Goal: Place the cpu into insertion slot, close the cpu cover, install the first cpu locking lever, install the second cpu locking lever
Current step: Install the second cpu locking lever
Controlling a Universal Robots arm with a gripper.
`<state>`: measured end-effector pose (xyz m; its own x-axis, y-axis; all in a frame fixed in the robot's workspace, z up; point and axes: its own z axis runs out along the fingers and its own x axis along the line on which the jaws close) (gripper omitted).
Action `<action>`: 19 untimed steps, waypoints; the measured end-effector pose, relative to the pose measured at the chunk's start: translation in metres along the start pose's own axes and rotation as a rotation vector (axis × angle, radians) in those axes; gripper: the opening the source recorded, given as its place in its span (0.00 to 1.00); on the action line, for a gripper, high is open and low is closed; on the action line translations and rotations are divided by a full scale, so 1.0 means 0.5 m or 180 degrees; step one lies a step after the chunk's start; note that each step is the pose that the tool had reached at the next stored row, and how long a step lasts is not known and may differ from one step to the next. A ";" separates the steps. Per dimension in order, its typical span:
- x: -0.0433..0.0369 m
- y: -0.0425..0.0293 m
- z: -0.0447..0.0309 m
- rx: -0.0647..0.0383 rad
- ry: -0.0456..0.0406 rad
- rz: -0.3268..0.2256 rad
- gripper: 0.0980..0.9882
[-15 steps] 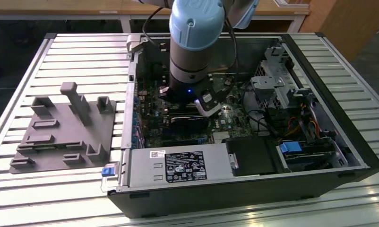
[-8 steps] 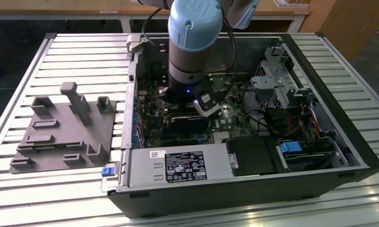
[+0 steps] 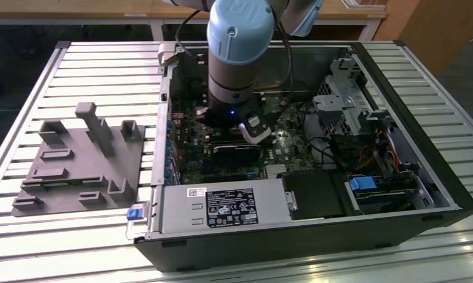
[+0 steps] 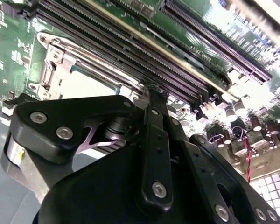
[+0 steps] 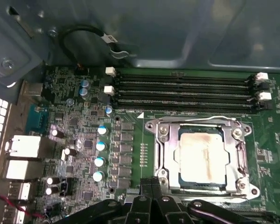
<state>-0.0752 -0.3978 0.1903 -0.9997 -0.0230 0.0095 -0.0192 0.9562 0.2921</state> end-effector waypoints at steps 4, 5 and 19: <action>0.005 0.001 0.002 -0.0017 0.0000 0.0000 0.01; 0.005 0.001 0.002 -0.0019 0.0000 -0.0001 0.01; 0.006 0.016 -0.047 -0.0023 0.0000 0.0000 0.01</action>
<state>-0.0781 -0.3969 0.2151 -0.9997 -0.0231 0.0094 -0.0192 0.9540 0.2991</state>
